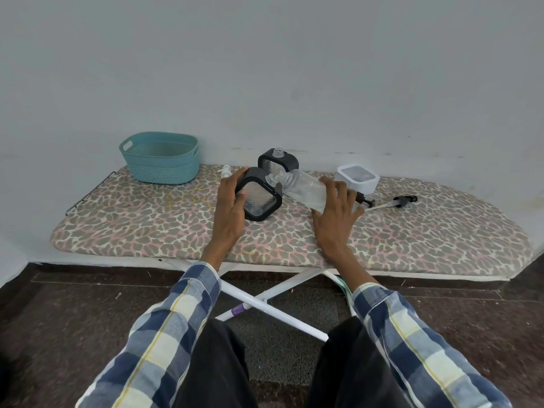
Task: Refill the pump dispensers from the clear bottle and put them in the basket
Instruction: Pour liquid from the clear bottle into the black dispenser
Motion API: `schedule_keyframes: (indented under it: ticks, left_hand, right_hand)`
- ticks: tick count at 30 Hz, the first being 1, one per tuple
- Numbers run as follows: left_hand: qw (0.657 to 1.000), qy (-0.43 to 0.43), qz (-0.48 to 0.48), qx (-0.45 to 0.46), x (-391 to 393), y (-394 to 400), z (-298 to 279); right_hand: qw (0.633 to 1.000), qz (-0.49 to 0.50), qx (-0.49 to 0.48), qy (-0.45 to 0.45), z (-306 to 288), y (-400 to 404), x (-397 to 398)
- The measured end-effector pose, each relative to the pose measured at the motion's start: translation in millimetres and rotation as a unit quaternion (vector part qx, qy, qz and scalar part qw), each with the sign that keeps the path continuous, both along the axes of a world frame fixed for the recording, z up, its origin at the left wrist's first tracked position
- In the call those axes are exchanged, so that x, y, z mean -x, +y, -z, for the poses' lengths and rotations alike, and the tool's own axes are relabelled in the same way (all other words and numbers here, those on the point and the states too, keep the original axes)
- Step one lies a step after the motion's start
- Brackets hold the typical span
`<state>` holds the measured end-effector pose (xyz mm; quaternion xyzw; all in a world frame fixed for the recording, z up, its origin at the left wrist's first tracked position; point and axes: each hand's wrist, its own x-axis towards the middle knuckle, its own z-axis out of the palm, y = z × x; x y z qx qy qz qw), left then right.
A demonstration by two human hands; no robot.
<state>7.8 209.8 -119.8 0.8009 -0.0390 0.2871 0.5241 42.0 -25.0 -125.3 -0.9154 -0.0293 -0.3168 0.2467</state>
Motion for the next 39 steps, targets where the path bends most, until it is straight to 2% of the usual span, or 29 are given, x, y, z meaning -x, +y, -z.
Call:
schedule_keyframes:
  ticks: [11, 39]
  left_hand:
    - [0.997, -0.026, -0.014, -0.069, -0.1, -0.8, -0.6]
    - [0.996, -0.026, -0.043, -0.072, -5.4, 2.9, 7.2]
  right_hand:
    - [0.998, -0.009, 0.064, -0.025, -10.0, -16.8, -6.6]
    - [0.985, -0.018, 0.167, -0.037, -44.7, -21.0, -18.7]
